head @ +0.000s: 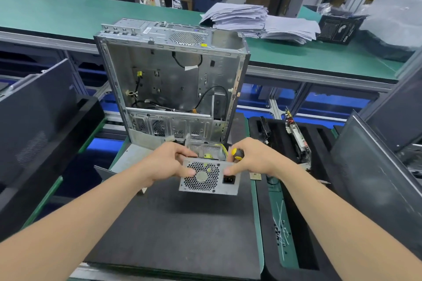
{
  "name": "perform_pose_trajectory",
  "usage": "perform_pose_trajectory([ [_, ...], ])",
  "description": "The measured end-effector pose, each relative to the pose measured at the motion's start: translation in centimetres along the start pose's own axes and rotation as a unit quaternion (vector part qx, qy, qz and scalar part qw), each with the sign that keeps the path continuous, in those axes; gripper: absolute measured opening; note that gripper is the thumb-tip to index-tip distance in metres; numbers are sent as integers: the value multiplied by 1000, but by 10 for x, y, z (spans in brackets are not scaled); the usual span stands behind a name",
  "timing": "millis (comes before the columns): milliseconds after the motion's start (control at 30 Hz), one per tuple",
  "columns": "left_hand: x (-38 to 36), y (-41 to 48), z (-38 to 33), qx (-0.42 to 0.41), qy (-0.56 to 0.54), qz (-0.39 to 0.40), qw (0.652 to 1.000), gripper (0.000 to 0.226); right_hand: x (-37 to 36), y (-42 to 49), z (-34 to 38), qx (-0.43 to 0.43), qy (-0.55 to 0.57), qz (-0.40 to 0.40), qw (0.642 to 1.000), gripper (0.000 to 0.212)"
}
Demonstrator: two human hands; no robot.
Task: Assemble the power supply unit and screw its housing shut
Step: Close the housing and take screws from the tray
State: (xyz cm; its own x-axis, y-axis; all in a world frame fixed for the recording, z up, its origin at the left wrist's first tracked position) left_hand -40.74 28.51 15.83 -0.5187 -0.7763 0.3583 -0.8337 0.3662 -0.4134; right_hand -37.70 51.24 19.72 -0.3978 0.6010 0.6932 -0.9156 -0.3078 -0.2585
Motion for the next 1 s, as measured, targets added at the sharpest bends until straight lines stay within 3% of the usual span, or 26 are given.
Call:
perform_pose_trajectory([
  [100,2,-3,6,-17,90,-25,996,43,-14,4,10,21,-99,31,994,31],
  [300,-15,-10,48,-23,206,8,978,45,-65,6,5,41,-150,107,982,34],
  [433,-22,-17,67,-49,240,50,968,42,-95,2,-4,48,-141,147,978,36],
  [533,-21,-18,72,-61,224,80,969,37,-96,0,-6,51,-92,166,980,25],
  [600,-18,-18,69,-64,189,90,976,27,-79,3,-10,27,-24,119,992,14],
  [667,-12,-14,63,-61,153,80,983,26,-50,11,-20,-10,12,-11,1000,9],
  [733,-1,-7,57,-63,132,36,989,20,-24,18,-30,-42,-7,-137,990,9],
  [800,13,0,52,-73,132,-35,988,13,-14,24,-33,-64,-34,-202,977,11],
  [900,32,6,50,-78,142,-103,981,15,-18,37,-35,-81,-31,-226,970,13],
  [1000,45,11,56,-70,175,-112,976,19,-35,46,-40,-109,-34,-196,974,15],
])
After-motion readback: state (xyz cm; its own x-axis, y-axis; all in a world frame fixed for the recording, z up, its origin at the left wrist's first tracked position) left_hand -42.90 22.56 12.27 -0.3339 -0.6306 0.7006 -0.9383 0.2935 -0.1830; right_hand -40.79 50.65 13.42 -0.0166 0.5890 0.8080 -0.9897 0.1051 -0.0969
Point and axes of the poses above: each hand's wrist, its own y-axis towards the middle knuckle, its own x-axis out of the back of the hand, z = x × y, the point moved 7 cm from there along y, towards the middle knuckle, and after that the axes turned 6 degrees about x, right-handed, at the moved point
